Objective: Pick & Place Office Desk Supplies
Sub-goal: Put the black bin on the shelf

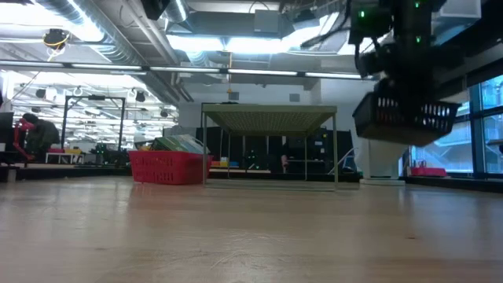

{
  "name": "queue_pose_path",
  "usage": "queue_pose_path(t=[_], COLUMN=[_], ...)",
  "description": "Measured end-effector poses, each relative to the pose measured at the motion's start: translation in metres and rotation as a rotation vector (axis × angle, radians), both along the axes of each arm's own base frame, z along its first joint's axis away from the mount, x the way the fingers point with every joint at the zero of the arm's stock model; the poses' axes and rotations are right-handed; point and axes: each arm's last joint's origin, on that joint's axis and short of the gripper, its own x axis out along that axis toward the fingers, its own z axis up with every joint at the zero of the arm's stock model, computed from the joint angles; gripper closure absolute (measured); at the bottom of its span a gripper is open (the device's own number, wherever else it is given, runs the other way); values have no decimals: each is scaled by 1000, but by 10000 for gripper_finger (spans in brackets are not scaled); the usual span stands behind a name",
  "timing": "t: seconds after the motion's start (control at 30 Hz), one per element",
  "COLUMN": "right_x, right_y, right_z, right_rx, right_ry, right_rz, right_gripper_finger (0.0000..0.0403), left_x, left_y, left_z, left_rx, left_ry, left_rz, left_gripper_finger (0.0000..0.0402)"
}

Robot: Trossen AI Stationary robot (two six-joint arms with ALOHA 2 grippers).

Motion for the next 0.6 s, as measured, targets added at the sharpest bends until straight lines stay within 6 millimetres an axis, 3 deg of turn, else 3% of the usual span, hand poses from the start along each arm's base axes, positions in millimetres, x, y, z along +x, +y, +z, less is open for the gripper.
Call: queue_pose_path(t=[0.27, 0.6], right_x=[2, 5], right_y=[8, 20], right_z=[42, 76], right_rx=[13, 10], right_ry=[-59, -123], right_rz=[13, -3], right_gripper_finger=[403, 403], left_x=[0, 0], left_y=[0, 0], left_z=[0, 0], left_rx=[0, -1], left_ry=[0, 0], left_rz=[0, 0], left_gripper_finger=[274, 274])
